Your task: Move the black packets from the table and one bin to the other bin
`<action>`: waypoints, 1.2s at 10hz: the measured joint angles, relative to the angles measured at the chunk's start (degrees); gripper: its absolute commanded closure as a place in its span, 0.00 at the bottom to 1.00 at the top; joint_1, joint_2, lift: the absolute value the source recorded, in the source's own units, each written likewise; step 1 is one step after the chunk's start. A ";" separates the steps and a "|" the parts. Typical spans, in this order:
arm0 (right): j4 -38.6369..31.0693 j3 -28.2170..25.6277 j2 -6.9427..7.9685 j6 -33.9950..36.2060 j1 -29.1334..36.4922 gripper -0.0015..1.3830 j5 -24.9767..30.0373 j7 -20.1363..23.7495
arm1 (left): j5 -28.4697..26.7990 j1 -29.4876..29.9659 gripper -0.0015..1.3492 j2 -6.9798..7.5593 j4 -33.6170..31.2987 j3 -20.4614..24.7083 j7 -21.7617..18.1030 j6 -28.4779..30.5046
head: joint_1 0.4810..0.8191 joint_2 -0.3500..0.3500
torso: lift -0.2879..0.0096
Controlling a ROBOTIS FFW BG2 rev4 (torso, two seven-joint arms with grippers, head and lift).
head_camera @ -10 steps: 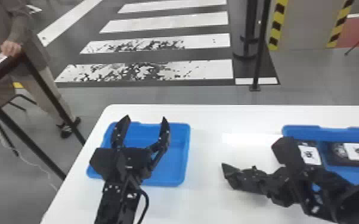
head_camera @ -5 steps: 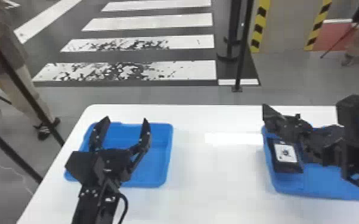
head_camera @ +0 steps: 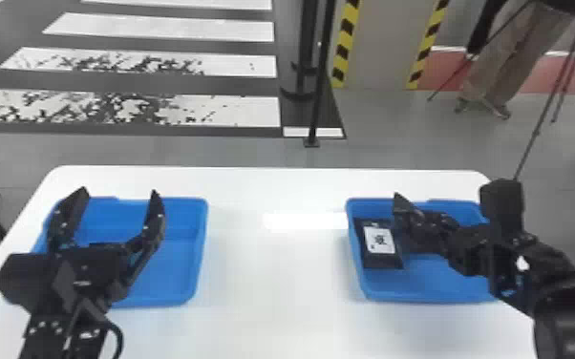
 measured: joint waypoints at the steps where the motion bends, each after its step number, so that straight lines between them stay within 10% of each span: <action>1: -0.59 -0.01 0.08 -0.97 0.82 0.10 -0.13 -0.01 | -0.01 0.00 0.14 0.00 0.00 0.05 0.00 0.00 | 0.63 0.39 | 0.60; 8: -12.55 -3.90 4.81 -35.40 20.14 0.10 -18.06 -8.03 | 1.33 -0.20 0.14 -0.01 0.00 0.45 0.00 0.22 | 0.63 0.44 | 0.60; 12: -12.89 -3.83 5.46 -34.91 22.44 0.10 -19.24 -8.24 | 3.94 0.37 0.14 0.11 -0.60 1.61 -0.84 4.12 | 0.63 0.46 | 0.60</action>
